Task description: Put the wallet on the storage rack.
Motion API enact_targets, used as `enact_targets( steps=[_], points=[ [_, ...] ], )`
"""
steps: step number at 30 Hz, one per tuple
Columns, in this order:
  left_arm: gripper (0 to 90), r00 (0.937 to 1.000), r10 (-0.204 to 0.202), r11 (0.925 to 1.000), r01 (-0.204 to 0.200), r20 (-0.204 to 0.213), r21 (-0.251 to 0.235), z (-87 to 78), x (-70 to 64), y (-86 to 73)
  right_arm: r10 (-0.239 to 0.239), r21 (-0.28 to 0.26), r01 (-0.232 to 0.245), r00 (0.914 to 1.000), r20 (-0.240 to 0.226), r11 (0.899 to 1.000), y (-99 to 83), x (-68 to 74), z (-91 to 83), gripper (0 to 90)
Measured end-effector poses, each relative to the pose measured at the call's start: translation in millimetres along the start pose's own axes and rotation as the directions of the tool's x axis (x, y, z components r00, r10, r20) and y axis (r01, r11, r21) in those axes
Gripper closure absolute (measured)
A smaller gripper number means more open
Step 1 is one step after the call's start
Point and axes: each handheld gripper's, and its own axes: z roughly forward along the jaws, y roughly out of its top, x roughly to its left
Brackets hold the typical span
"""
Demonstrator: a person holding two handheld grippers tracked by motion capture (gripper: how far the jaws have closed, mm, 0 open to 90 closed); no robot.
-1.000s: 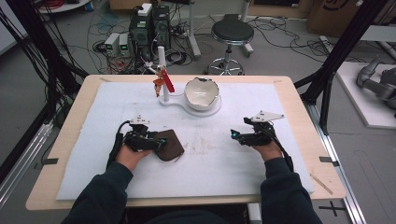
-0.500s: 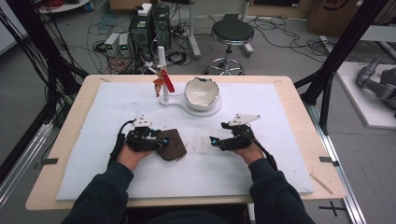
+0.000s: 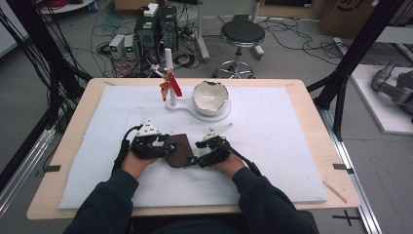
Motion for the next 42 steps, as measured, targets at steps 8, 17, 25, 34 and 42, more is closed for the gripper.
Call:
enact_targets(
  steps=[8, 17, 25, 34, 42],
  points=[
    [45.4, 0.9943, -0.099, 0.995, 0.099, 0.039, 0.007, 2.1, 10.2, -4.2, -0.066, 0.065, 0.068, 0.9973, -0.033, 0.996, 3.3, 4.7, 4.0, 48.4],
    [44.4, 0.9338, -0.3, 0.9534, 0.3, 0.194, 0.032, 1.6, 30.0, -12.7, -0.193, 0.084, 0.191, 0.981, 0.017, 0.978, 6.5, 13.7, 2.6, 51.7],
    [59.3, 0.9386, -0.22, 0.9631, 0.252, 0.266, -0.094, -7.1, 29.0, -8.4, -0.011, 0.012, 0.012, 0.9981, -0.061, 1.0, 10.1, -3.5, 8.3, 32.0],
    [60.3, 0.9476, -0.146, 0.9687, 0.195, 0.284, -0.153, -7.6, 23.2, -5.5, 0.147, -0.007, -0.151, 0.9675, -0.206, 0.988, 15.1, -19.0, 21.3, 30.9],
    [49.4, 0.9742, -0.13, 0.9752, 0.159, 0.184, -0.154, -15.0, 23.6, -1.5, 0.155, -0.052, -0.175, 0.948, -0.278, 0.983, 18.4, -26.9, 9.3, 58.8]
  ],
)
